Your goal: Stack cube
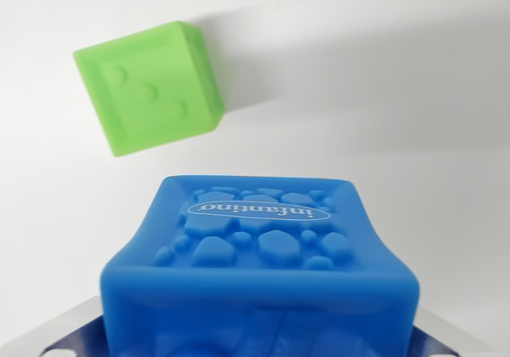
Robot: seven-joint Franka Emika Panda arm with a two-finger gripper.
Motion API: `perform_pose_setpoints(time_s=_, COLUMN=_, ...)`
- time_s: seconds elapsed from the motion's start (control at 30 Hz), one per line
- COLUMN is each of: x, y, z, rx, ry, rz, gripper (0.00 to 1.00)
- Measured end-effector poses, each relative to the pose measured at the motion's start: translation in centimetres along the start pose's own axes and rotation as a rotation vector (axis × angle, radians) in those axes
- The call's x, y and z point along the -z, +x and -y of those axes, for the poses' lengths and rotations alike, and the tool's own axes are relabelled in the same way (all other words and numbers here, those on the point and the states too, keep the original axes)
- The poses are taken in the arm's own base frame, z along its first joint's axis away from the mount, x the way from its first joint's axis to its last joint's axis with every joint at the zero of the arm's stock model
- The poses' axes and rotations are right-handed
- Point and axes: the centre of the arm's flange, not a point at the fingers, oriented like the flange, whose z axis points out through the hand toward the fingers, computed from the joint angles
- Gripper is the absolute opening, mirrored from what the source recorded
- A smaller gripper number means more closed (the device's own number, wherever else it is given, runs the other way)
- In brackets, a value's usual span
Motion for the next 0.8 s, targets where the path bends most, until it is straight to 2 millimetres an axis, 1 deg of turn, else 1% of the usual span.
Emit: perform_pose_setpoints(time_s=0.8, x=2.6, y=-0.7, z=4.1, rx=0.161, ry=0.002, rz=-0.001, gripper=0.0)
